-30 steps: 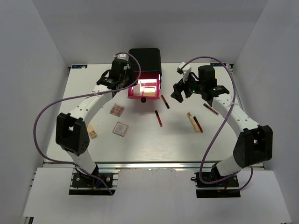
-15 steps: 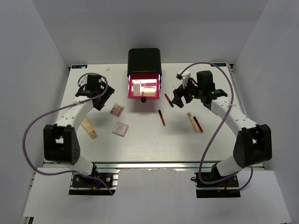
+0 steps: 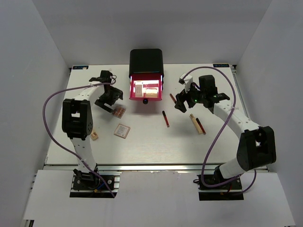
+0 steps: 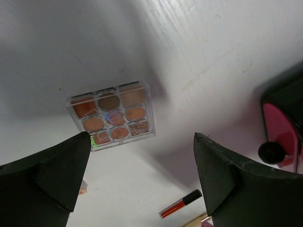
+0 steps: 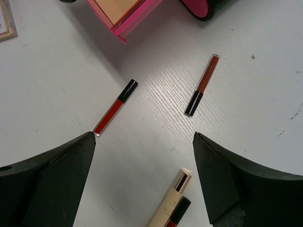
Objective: Organize the makeup
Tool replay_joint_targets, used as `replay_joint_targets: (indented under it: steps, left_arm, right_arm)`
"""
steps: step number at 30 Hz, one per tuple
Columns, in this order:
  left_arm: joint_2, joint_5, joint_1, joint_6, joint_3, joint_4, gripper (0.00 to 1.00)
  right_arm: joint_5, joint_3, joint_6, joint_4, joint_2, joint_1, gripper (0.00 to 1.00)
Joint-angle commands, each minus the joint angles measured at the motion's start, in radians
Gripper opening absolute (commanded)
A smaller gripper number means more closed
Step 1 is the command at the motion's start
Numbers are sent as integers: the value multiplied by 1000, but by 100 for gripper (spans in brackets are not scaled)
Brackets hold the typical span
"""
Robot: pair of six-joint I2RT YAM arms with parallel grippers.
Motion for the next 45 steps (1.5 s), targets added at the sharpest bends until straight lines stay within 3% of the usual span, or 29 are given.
replay_joint_targets:
  steps: [1, 10, 21, 24, 27, 28, 32, 35, 39, 45]
  left_arm:
    - [14, -5, -4, -11, 51, -102, 98]
    - [52, 4, -5, 29, 26, -111, 98]
    - [164, 1, -5, 39, 111, -114, 96]
    - [158, -14, -5, 35, 86, -115, 87]
    - [120, -14, -5, 31, 37, -88, 60]
    - [109, -11, -5, 31, -1, -79, 43]
    - [-2, -11, -7, 46, -66, -45, 12]
    - [-102, -43, -15, 95, -73, -4, 0]
    - [-327, 4, -18, 196, -138, 159, 0]
    - [-467, 213, -47, 321, -259, 458, 0]
  right_arm:
    - [2, 0, 9, 31, -36, -3, 89]
    - [2, 1, 15, 38, -26, -8, 88]
    - [-2, 9, 17, 22, -33, -8, 89]
    - [2, 8, 17, 22, -37, -8, 88]
    - [2, 8, 18, 22, -37, -8, 89]
    - [2, 11, 18, 21, -37, -8, 89]
    - [4, 15, 14, 18, -36, -11, 89]
    - [1, 20, 7, 12, -36, -11, 89]
    - [-10, 24, 9, 9, -30, -11, 89]
    - [-25, 37, 14, 8, -17, -11, 88]
